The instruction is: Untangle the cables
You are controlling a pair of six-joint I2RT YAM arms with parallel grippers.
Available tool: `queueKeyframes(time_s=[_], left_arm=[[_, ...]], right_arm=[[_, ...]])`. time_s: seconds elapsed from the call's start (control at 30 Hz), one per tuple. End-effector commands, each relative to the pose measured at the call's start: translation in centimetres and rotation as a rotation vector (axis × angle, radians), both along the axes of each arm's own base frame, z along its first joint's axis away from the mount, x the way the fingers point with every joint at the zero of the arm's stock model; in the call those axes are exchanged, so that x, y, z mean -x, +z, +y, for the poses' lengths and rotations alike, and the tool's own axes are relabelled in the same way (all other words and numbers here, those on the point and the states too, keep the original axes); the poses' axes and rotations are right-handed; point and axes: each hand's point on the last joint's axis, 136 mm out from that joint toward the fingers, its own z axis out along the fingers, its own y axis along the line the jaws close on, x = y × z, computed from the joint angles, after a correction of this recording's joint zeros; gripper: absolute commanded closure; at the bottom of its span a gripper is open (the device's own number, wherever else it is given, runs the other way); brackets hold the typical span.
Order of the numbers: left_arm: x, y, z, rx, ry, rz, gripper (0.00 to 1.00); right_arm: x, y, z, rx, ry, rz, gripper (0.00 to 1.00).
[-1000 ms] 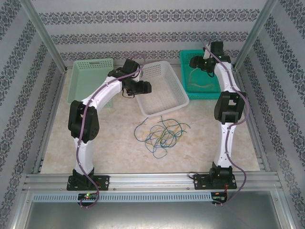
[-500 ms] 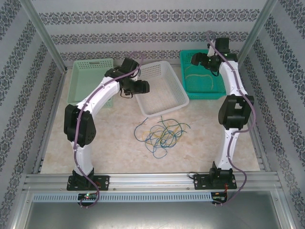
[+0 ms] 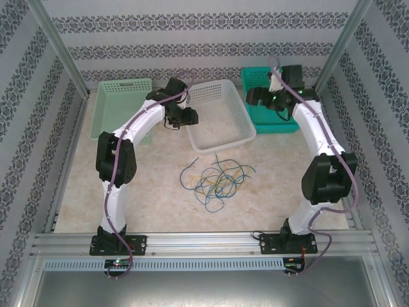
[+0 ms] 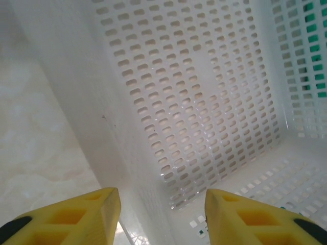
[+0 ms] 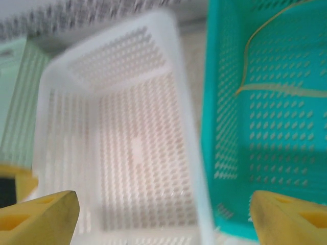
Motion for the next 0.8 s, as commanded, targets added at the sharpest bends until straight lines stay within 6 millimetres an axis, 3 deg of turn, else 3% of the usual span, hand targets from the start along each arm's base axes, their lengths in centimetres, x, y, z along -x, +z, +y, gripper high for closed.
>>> queueKeyframes(time_s=[0.0,0.2,0.37,0.57,0.77], left_arm=[[0.0,-1.6,1.3,-0.041,-0.027,0.047,0.54],[-1.7,-1.1,3.3,-0.035,-0.017,0.016,0.63],[-2.0,-1.4,3.5,-0.054,-0.034,0.024,0.64],[-3.0,-0.5,4.4,-0.057,-0.022,-0.001,0.75],[-2.2,2.3,4.6,-0.044,-0.005,-0.062,0.58]], right_arm=[[2.5,0.1,1.5,0.001,0.06,-0.029,0.14],[7.7,-1.5,2.9,0.055,0.113,-0.027,0.15],[11.0,-2.3,2.0,0.118,0.071,-0.039,0.13],[12.2,-3.1,0.8,0.144,0.018,-0.012,0.13],[11.2,-5.1,1.4,0.09,-0.005,0.123,0.22]])
